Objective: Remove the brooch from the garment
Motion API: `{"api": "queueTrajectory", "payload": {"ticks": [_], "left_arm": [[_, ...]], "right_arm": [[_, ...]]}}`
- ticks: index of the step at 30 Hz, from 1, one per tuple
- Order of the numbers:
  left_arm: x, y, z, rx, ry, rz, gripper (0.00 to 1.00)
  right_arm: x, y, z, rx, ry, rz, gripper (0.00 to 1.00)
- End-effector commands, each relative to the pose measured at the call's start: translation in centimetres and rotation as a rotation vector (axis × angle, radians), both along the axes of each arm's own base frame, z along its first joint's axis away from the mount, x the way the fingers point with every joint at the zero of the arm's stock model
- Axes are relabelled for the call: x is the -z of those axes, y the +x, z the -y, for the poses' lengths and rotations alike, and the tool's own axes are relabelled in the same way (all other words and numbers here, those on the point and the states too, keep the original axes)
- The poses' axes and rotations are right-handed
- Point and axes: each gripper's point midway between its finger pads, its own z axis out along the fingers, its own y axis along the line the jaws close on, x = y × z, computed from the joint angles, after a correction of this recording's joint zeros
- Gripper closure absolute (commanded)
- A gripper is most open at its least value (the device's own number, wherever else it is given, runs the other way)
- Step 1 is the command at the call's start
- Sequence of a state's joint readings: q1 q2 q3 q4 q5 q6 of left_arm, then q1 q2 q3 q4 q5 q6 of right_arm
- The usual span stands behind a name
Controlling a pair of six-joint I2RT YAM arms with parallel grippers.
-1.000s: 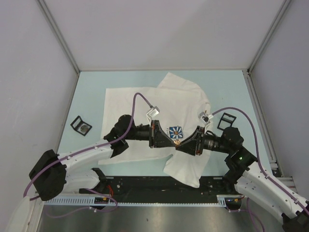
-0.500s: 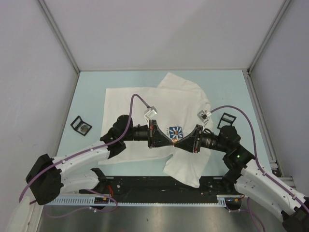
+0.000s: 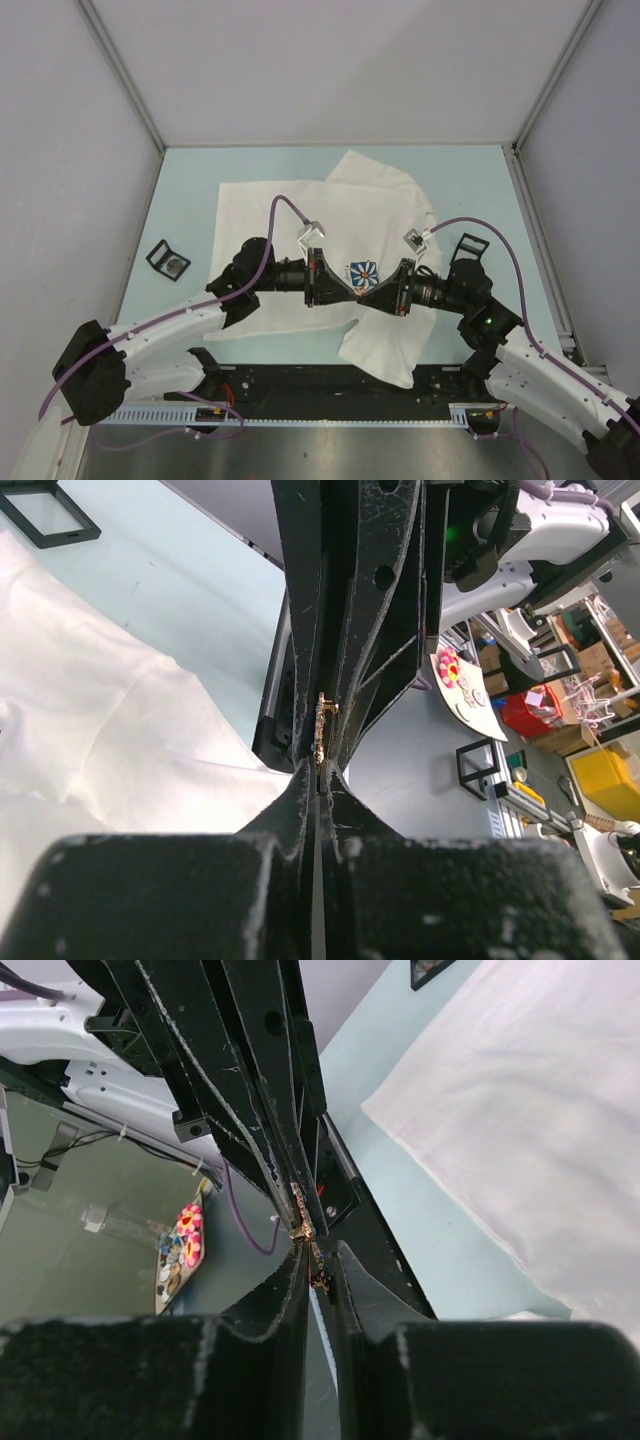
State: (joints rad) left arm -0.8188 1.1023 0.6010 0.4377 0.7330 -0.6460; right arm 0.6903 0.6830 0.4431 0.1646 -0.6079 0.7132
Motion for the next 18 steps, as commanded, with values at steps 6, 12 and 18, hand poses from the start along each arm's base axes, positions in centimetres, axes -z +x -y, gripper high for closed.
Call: {"api": "queueTrajectory", "payload": {"ticks": [6, 12, 18], "left_arm": [[-3.1, -1.5, -0.6, 0.059, -0.097, 0.157, 1.00], [-3.1, -1.0, -0.9, 0.018, -0.075, 0.161, 1.00], [-1.9, 1.1, -1.2, -0.127, -0.011, 0.099, 1.00]], "right_arm": [[0.6, 0.8, -0.3, 0.034, -0.004, -0.058, 0.87], [0.7, 1.3, 0.3, 0.093, -0.010, -0.076, 0.91], [2.0, 1.7, 1.7, 0.185, -0.063, -0.102, 0.81]]}}
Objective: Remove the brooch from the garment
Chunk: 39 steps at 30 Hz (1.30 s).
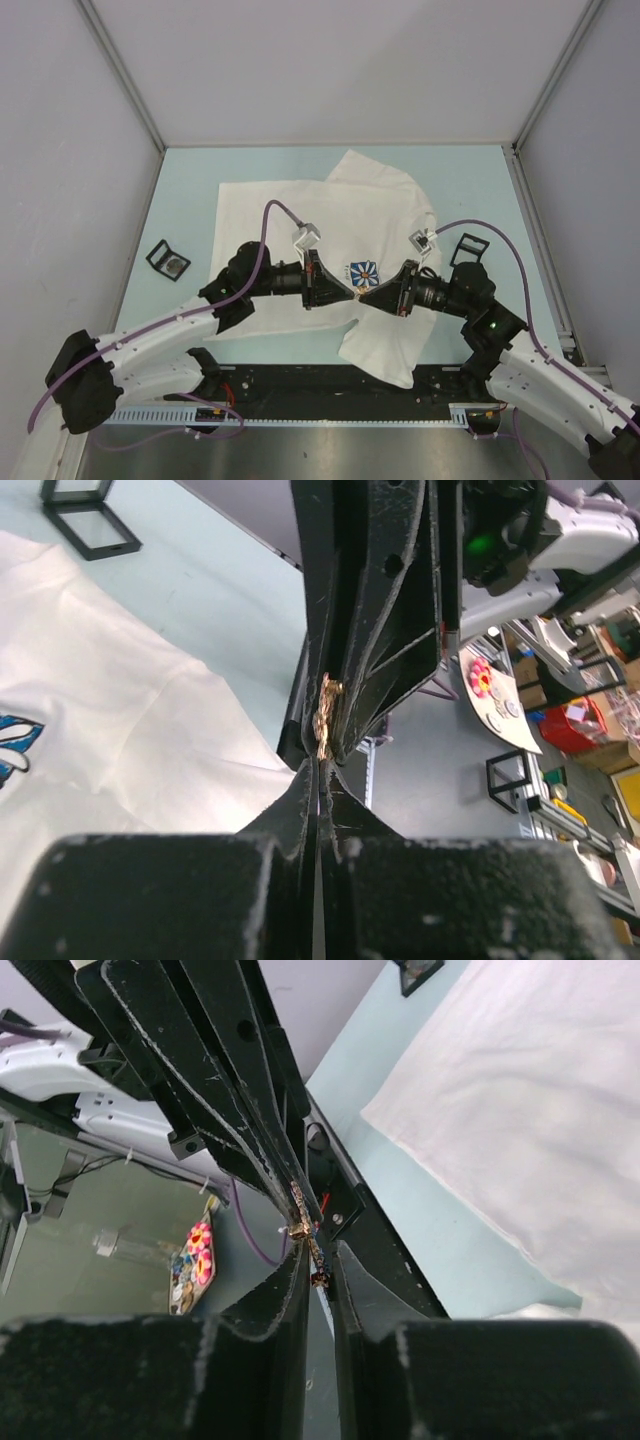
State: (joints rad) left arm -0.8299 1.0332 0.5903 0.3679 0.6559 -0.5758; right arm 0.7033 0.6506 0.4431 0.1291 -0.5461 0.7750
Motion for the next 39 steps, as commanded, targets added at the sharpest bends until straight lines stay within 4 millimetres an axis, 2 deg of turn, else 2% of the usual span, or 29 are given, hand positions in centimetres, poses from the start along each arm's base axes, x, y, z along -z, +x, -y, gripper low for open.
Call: {"api": "queueTrajectory", "payload": {"ticks": [1, 4, 8, 12, 13, 15, 16, 17, 18, 19, 21, 25, 26, 29, 33, 35, 36, 38, 39], "left_arm": [[-1.5, 0.9, -0.5, -0.068, -0.019, 0.032, 1.00], [-0.8, 1.2, -0.4, -0.079, -0.001, 0.017, 1.00], [-0.8, 1.2, -0.2, -0.067, -0.003, 0.011, 1.00], [-0.2, 2.0, -0.3, -0.118, 0.041, -0.017, 1.00], [1.0, 2.9, -0.6, -0.174, 0.093, -0.052, 1.00], [1.9, 4.1, -0.9, -0.244, 0.152, -0.080, 0.96], [4.2, 5.1, -1.6, -0.323, 0.242, -0.127, 0.90], [4.9, 5.6, -1.9, -0.360, 0.273, -0.144, 0.88], [5.6, 6.0, -2.1, -0.383, 0.292, -0.155, 0.82], [6.8, 6.0, -2.2, -0.392, 0.313, -0.188, 0.81], [8.7, 5.4, -2.2, -0.377, 0.318, -0.237, 0.81], [10.9, 4.8, -0.5, -0.294, 0.295, -0.304, 0.87], [11.0, 4.4, 0.0, -0.259, 0.286, -0.320, 0.88], [11.4, 4.0, 1.1, -0.208, 0.243, -0.362, 0.87], [12.0, 3.4, 3.0, -0.128, 0.196, -0.402, 0.83], [11.7, 3.1, 4.0, -0.090, 0.176, -0.406, 0.82], [12.4, 2.7, 4.6, -0.067, 0.184, -0.425, 0.82], [12.5, 2.7, 5.4, -0.050, 0.179, -0.439, 0.82], [13.4, 2.5, 5.9, -0.038, 0.188, -0.449, 0.82]], "right_arm": [[2.7, 1.3, 1.5, 0.123, -0.093, -0.062, 0.78], [3.4, 0.4, 1.7, 0.093, -0.114, -0.076, 0.71], [3.3, -0.2, 2.0, 0.081, -0.115, -0.070, 0.73], [3.5, 0.4, 2.4, 0.117, -0.130, -0.049, 0.77], [4.1, 0.5, 2.6, 0.130, -0.153, -0.059, 0.77], [5.6, 1.5, 2.9, 0.176, -0.209, -0.079, 0.75], [6.6, 1.5, 3.0, 0.178, -0.243, -0.100, 0.73], [7.3, 1.8, 3.1, 0.193, -0.271, -0.112, 0.71], [7.9, 1.9, 3.1, 0.188, -0.296, -0.106, 0.68], [9.1, 1.8, 3.0, 0.181, -0.342, -0.130, 0.67], [10.1, 3.1, 3.8, 0.261, -0.398, -0.132, 0.64], [12.0, 5.2, 6.1, 0.409, -0.536, -0.159, 0.61], [13.4, 5.7, 6.6, 0.437, -0.588, -0.198, 0.61], [15.8, 5.9, 7.2, 0.444, -0.663, -0.284, 0.59], [17.4, 6.5, 7.8, 0.461, -0.712, -0.300, 0.58], [17.9, 6.6, 8.1, 0.462, -0.715, -0.316, 0.59], [18.1, 6.7, 8.1, 0.459, -0.713, -0.318, 0.60], [18.7, 6.3, 7.8, 0.424, -0.703, -0.338, 0.62], [18.8, 6.6, 7.7, 0.420, -0.687, -0.343, 0.62]]}}
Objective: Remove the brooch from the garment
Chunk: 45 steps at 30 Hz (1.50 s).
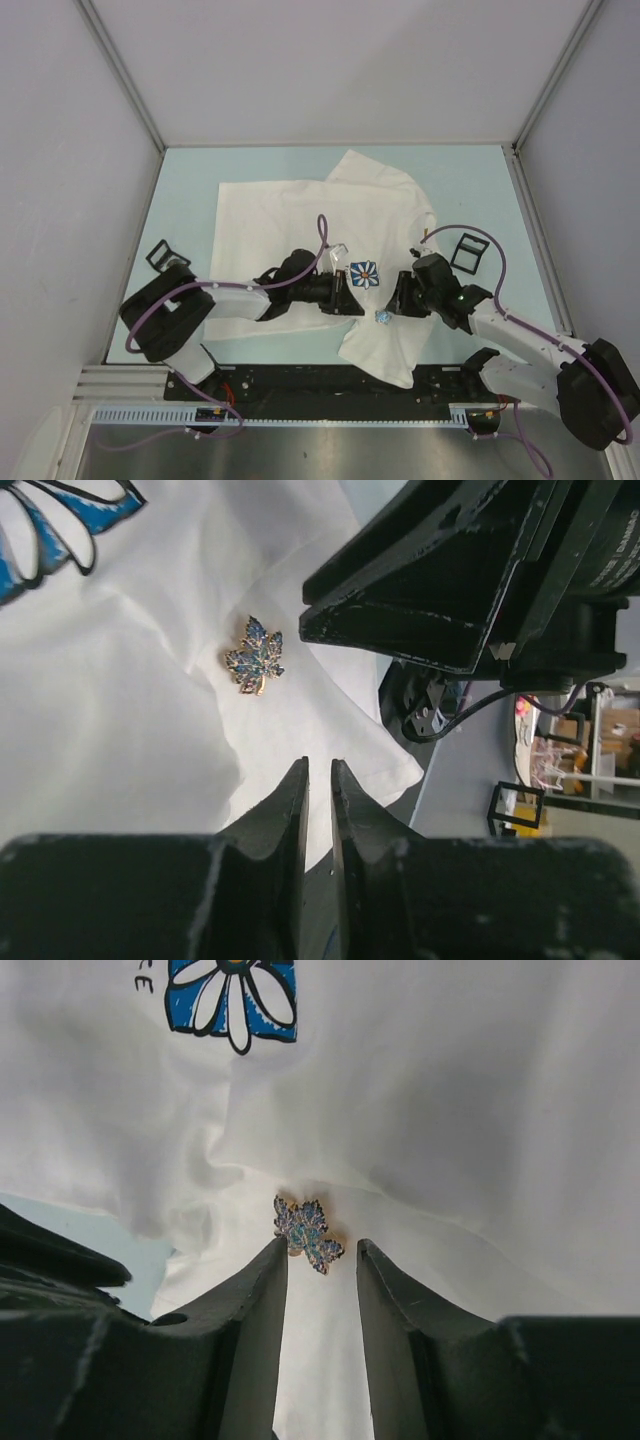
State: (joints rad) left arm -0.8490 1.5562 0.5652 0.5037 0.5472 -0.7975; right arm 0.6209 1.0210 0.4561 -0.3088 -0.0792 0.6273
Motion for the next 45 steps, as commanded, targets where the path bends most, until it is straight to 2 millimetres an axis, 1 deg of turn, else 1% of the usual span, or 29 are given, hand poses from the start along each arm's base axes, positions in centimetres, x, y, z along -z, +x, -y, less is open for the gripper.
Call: {"api": "queueTrajectory", "payload": {"ticks": [1, 2, 4, 5, 7, 8, 14, 16, 17, 19, 20, 21, 22, 28, 32, 39, 45], "left_arm": [[-2.1, -0.1, 3.2, 0.069, -0.128, 0.009, 0.83], [-1.2, 0.0, 3.4, 0.065, -0.114, -0.008, 0.84], [-0.5, 0.2, 3.6, 0.055, -0.107, -0.017, 0.85], [0.3, 0.3, 3.7, 0.051, -0.094, -0.027, 0.87], [0.7, 0.6, 4.0, 0.043, -0.085, -0.024, 0.88], [1.4, 0.7, 3.9, 0.041, -0.069, -0.030, 0.89], [2.8, 1.1, 4.0, 0.026, -0.017, -0.009, 0.90], [2.8, 1.3, 4.2, 0.025, 0.000, 0.011, 0.90], [3.5, 1.2, 4.1, 0.021, 0.034, 0.018, 0.91], [3.3, 1.4, 4.5, 0.018, 0.047, 0.036, 0.91], [3.8, 1.4, 4.4, 0.012, 0.069, 0.039, 0.91], [3.8, 1.5, 4.6, 0.009, 0.073, 0.043, 0.91], [4.4, 1.5, 4.5, 0.006, 0.096, 0.041, 0.92], [6.0, 2.1, 4.5, -0.026, 0.152, 0.039, 0.95], [6.7, 1.9, 4.7, -0.024, 0.174, 0.039, 0.96], [7.0, 1.5, 4.7, -0.019, 0.190, 0.045, 0.97], [7.1, 1.6, 4.2, -0.026, 0.212, 0.060, 0.97]], "right_arm": [[0.0, 0.7, -0.7, -0.031, 0.055, 0.012, 0.63], [0.4, 0.6, -0.7, -0.033, 0.055, 0.006, 0.64], [0.6, 0.5, -0.7, -0.036, 0.061, 0.003, 0.66], [0.7, 0.5, -0.8, -0.042, 0.065, 0.006, 0.67], [1.0, 0.3, -0.8, -0.044, 0.066, 0.000, 0.67], [1.0, 0.3, -0.8, -0.046, 0.066, 0.000, 0.67], [2.0, -0.4, -0.9, -0.070, 0.073, -0.023, 0.68], [2.3, -0.5, -0.7, -0.065, 0.064, -0.026, 0.68], [2.3, -0.4, -0.7, -0.064, 0.067, -0.023, 0.68], [2.4, -0.5, -0.8, -0.067, 0.071, -0.022, 0.68], [2.3, -0.5, -0.8, -0.067, 0.075, -0.021, 0.68], [2.2, -0.4, -0.9, -0.068, 0.080, -0.018, 0.68], [2.2, -0.5, -1.0, -0.069, 0.085, -0.017, 0.68], [1.8, -0.3, -1.5, -0.074, 0.112, -0.010, 0.69], [1.6, -0.3, -1.6, -0.076, 0.126, -0.010, 0.70], [1.5, -0.6, -2.0, -0.079, 0.156, -0.017, 0.75], [1.0, -0.9, -2.3, -0.074, 0.198, -0.017, 0.87]]}}
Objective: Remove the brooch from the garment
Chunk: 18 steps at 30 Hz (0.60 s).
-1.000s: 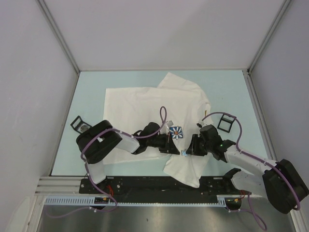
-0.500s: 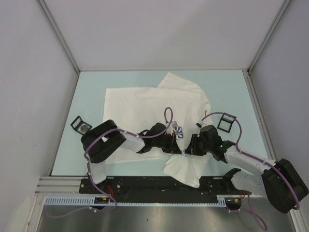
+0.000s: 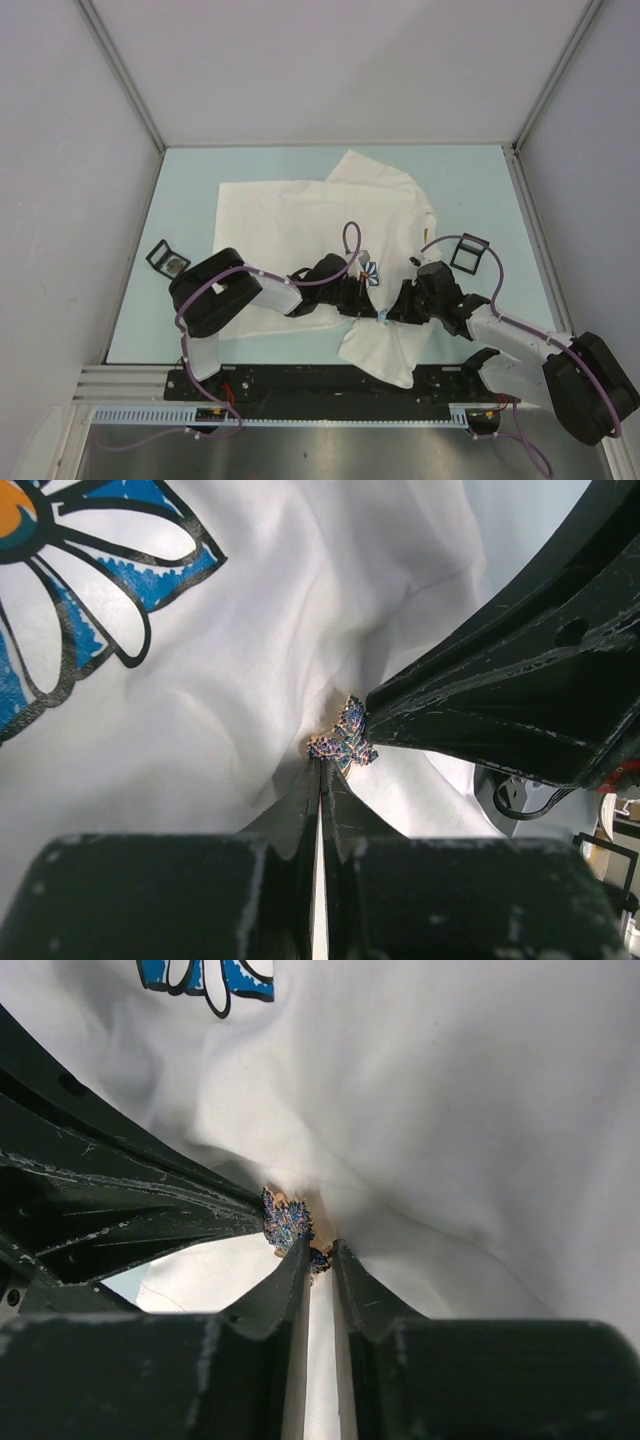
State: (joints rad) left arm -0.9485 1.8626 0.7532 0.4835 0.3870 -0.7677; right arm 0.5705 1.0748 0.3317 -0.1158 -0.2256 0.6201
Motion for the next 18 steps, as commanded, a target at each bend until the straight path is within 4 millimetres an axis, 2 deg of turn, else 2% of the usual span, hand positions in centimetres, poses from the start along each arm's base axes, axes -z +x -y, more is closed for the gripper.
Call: {"api": "queueTrajectory", "payload": {"ticks": [1, 6, 11, 18], "left_arm": [[0.5, 0.3, -0.2, -0.003, 0.048, 0.056, 0.97], [0.0, 0.1, -0.2, -0.002, 0.035, 0.058, 0.96], [-0.8, 0.1, -0.7, -0.013, 0.032, 0.074, 0.92], [-3.7, -0.1, -1.9, -0.027, 0.007, 0.131, 0.73]], "right_arm": [[-1.8, 0.1, -1.7, -0.020, 0.116, 0.031, 0.89], [-1.9, -0.2, -1.9, 0.008, 0.156, 0.008, 1.00], [-2.8, 0.0, -1.7, 0.051, 0.201, 0.021, 1.00], [-3.0, 0.0, -0.2, 0.123, 0.219, 0.029, 1.00]]}}
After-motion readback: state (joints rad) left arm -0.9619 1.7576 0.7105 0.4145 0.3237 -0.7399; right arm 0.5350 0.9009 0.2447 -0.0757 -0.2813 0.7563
